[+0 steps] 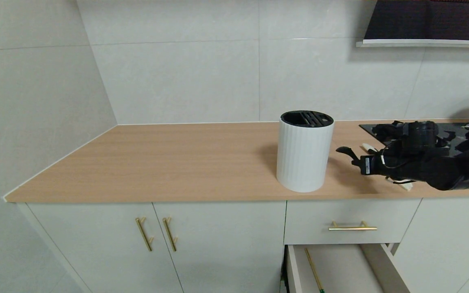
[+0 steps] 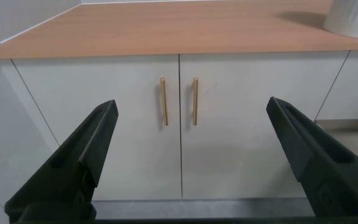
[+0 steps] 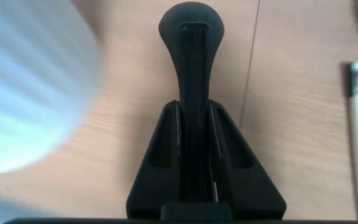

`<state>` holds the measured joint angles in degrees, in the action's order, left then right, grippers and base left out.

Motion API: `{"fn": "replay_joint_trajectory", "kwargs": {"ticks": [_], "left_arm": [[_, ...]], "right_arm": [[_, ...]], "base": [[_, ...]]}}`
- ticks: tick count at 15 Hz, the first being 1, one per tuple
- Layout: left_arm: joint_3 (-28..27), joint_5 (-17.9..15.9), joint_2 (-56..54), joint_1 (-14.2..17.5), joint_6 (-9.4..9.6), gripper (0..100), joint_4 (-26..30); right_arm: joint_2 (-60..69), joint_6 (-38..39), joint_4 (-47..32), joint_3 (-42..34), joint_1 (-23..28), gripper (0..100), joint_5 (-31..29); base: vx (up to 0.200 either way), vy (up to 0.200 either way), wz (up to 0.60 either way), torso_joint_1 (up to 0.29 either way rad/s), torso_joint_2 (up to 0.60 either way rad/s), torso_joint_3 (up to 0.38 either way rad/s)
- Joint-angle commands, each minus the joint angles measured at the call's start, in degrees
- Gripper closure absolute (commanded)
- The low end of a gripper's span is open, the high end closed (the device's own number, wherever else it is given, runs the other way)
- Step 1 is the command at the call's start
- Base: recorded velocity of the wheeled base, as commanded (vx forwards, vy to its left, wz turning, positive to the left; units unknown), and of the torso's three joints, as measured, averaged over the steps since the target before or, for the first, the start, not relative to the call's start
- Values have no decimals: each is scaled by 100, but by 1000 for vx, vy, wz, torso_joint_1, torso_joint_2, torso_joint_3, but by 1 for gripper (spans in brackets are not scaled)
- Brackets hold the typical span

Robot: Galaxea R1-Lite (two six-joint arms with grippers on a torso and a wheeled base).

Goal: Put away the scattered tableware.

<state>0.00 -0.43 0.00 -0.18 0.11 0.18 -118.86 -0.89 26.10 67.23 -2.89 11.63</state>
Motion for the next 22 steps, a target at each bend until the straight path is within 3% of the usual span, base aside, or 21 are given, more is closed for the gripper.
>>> {"fn": "replay_joint_trajectory", "kwargs": {"ticks": [1, 3, 8, 13, 22], "left_arm": [[0, -1, 0, 1, -2, 0, -1], [0, -1, 0, 1, -2, 0, -1], [0, -1, 0, 1, -2, 0, -1], [0, -1, 0, 1, 7, 0, -1], [0, -1, 0, 1, -2, 0, -1]], "right_arm": [[1146, 177, -44, -782, -265, 100, -266], [1770, 177, -44, -1582, -432, 100, -759], [2886, 142, 0, -2865, -414, 100, -820], [3536, -412, -35, -3603, -423, 100, -767], [3501, -1080, -26, -4016, -467, 100, -618]], "base": [[0, 0, 0, 0, 0, 0], [0, 0, 0, 0, 0, 0], [0, 0, 0, 0, 0, 0], [0, 0, 0, 0, 0, 0], [0, 0, 0, -16, 36, 24]]}}
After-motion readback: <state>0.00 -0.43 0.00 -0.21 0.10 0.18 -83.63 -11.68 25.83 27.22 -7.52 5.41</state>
